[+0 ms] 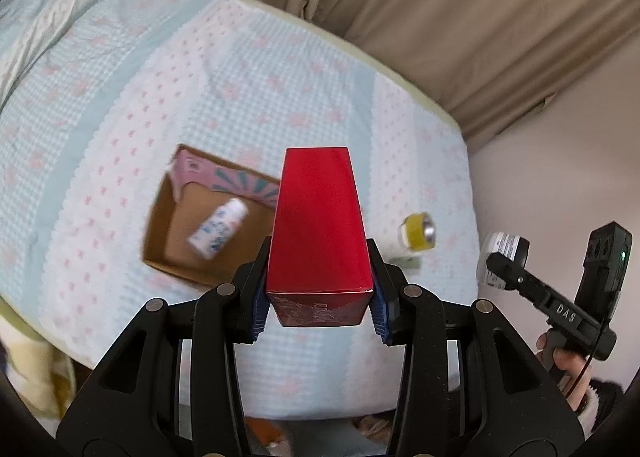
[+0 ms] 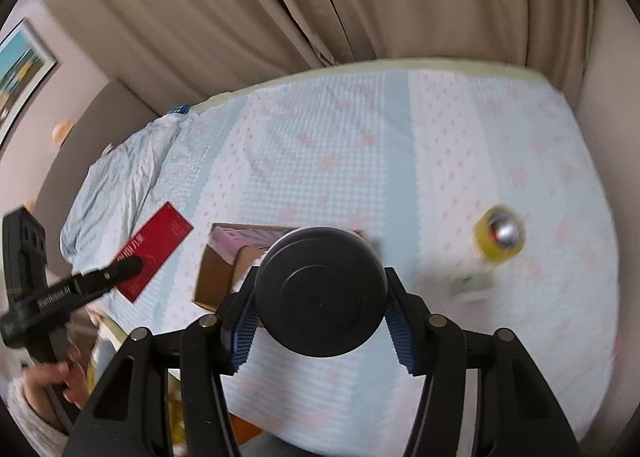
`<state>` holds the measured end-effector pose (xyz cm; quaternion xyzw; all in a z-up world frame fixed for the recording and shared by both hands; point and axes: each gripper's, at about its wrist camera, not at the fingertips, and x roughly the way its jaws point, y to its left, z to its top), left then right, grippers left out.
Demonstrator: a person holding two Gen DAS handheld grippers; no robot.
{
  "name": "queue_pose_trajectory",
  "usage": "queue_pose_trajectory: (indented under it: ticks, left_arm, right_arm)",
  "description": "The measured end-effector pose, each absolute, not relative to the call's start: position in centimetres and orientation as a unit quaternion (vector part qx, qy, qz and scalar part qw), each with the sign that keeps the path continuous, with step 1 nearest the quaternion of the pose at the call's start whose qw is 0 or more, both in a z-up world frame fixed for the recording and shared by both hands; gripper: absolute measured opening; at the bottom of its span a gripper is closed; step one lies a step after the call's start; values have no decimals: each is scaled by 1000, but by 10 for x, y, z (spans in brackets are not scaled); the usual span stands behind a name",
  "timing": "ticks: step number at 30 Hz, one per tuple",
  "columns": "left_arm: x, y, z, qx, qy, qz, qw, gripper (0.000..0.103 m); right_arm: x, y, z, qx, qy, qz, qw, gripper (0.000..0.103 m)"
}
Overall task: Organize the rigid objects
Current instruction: 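Carry red box and black-lidded jar to the cardboard box with both tools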
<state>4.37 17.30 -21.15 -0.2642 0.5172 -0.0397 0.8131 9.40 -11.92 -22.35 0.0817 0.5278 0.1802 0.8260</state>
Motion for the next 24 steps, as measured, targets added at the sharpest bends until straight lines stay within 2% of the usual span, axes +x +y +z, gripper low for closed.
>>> queue_pose_trajectory:
  ticks: [10,24]
  left_arm:
    - [72,250,-292,-215,590,-78,775,37]
    - [120,256,-392,-173,657,-88,728,37]
  right_arm:
    - [97,-34,-288,127,585,113,793,53]
    - [130,17,-399,112,670,100,727,53]
